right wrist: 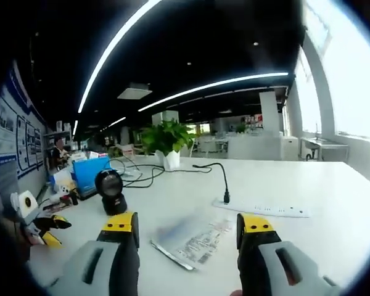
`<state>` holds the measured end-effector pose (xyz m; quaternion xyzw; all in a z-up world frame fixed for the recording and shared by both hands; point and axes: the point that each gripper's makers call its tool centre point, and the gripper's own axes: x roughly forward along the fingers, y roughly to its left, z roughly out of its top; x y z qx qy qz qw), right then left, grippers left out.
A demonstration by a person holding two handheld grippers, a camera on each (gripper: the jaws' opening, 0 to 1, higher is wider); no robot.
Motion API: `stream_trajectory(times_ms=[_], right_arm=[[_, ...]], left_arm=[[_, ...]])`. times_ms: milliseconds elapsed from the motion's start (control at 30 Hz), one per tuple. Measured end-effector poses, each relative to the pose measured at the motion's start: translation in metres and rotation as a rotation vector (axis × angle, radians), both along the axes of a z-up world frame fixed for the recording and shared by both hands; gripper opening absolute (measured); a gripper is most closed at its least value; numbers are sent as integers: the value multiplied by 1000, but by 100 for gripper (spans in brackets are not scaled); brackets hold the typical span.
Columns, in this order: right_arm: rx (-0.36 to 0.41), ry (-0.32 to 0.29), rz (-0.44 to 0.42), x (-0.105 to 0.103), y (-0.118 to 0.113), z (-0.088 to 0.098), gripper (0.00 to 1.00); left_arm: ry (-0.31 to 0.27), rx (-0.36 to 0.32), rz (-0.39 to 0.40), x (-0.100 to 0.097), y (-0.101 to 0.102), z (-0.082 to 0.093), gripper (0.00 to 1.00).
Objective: Clip sheet goods on table flip sheet goods clip sheet goods scan sheet goods put sheet goods back to table
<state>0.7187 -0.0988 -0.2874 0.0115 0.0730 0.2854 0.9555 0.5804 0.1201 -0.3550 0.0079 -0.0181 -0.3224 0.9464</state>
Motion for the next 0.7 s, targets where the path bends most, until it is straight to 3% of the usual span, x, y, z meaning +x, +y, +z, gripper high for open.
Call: stream_trajectory(times_ms=[133,300,433,700], right_arm=[[36,-41,-40,-15,-21,14,59],[46,-51,-94,-33,-44,18,60],[61,-55,-102,-48,-49,17,58],[-36,-105,-69,-81,-49,10,59]], left_arm=[[0,-3,-1,0,0,0,30],[2,-6,7,1,2,1,30],[6,-19,13,1,3,1,30],[7,-8,16,0,4,0,30]])
